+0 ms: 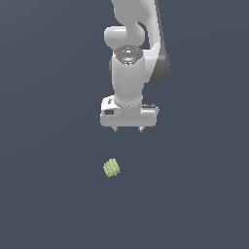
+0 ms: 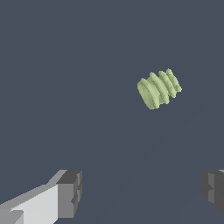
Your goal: Pick up the object and move it to a goal position.
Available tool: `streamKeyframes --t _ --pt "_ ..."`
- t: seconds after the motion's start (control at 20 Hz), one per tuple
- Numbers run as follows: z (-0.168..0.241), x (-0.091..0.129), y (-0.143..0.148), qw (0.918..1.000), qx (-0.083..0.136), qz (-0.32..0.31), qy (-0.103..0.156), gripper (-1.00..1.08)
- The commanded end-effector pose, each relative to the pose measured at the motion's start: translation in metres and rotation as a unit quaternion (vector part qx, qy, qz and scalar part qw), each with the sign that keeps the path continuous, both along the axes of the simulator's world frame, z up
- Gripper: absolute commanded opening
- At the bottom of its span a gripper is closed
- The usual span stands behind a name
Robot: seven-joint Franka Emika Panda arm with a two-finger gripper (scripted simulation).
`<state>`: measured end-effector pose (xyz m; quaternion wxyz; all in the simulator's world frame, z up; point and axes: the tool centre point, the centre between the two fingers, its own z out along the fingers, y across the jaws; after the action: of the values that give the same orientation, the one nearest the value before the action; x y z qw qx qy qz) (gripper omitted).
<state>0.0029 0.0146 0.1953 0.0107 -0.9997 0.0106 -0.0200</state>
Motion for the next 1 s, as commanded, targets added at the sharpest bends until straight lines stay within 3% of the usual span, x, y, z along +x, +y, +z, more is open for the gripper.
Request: streamKeyframes --t 0.0,0.45,0.95 --pt "0.000 0.000 0.000 1.0000 0.000 0.000 0.000 1.00" --pt "0.017 0.008 0.033 0.9992 0.008 0.032 -0.021 1.00" --pt "0.011 0.016 0.026 0.9988 0.005 0.045 -0.019 1.00"
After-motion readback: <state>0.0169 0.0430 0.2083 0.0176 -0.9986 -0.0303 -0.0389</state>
